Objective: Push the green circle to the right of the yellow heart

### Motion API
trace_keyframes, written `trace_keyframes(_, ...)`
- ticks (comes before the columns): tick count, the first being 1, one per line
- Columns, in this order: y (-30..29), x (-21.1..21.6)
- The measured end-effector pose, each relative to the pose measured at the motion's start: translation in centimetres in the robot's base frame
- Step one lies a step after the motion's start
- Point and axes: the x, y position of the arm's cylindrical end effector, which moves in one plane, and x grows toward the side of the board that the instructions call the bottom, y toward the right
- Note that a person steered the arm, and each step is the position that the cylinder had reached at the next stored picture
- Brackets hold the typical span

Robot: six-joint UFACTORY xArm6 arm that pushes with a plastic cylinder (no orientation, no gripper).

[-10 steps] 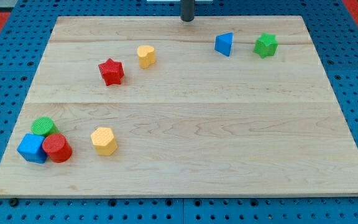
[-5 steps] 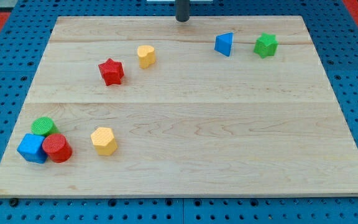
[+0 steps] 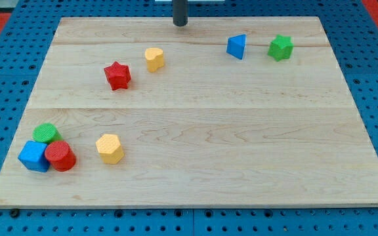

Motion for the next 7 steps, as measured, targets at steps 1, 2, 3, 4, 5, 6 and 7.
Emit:
trace_keyframes(1, -1.3, 0.0)
trace_keyframes(2, -1.7, 2.0)
trace_keyframes(3, -1.4, 7.7)
trace_keyframes(4, 1.0, 12.0)
trace_keyframes(5, 3.1, 13.6)
trace_keyframes(6, 2.9, 15.4)
trace_keyframes(7, -4.8, 19.3)
